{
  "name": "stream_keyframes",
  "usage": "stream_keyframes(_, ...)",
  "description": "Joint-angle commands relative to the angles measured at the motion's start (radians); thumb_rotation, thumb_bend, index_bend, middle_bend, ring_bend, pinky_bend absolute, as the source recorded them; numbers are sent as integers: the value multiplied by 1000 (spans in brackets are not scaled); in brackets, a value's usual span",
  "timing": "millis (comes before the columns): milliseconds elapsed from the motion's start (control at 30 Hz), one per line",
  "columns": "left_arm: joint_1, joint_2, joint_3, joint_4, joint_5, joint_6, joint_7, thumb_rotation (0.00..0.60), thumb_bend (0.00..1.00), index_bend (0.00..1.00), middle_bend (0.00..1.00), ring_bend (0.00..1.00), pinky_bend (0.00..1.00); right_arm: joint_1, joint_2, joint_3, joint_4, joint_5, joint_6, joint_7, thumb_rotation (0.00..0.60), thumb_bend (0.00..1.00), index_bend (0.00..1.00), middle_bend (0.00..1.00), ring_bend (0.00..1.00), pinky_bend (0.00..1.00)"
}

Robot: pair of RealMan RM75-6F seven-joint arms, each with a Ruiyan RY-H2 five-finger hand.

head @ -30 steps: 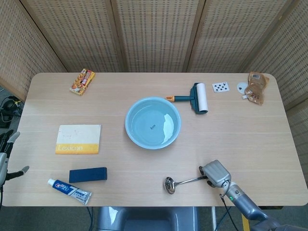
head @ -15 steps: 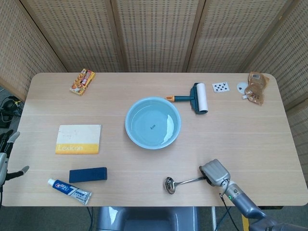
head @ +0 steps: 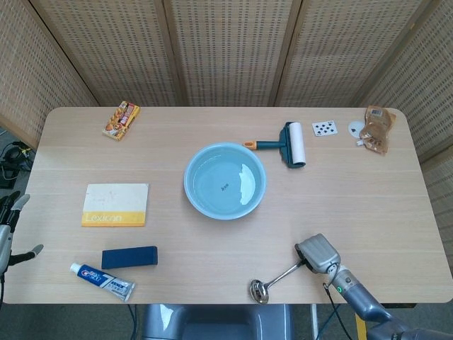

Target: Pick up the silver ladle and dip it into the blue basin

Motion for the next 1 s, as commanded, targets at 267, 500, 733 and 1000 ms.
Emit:
stream_keyframes(267, 2, 6, 2, -3, 6, 4, -10, 600, 0, 0, 0, 0, 0, 24, 88, 34, -126, 117, -25, -41, 600, 852, 740, 969, 973, 1000)
stream_keyframes(500, 2, 8, 3, -6, 9, 5, -15, 600, 0, 0, 0, 0, 0, 46, 155, 59, -215, 224, -49, -49, 600, 874, 759, 972, 975, 1000)
stream_keyframes(733, 2, 11, 4, -9, 11, 6, -19, 600, 0, 0, 0, 0, 0, 68, 236, 76, -305, 274, -51, -34, 600, 877, 765, 972, 976, 1000)
stream_keyframes(1000, 3, 17, 4, -12, 14, 9, -29, 600, 0, 0, 0, 0, 0, 83, 299, 84, -380, 289, -37, -9, 600, 877, 765, 972, 976, 1000)
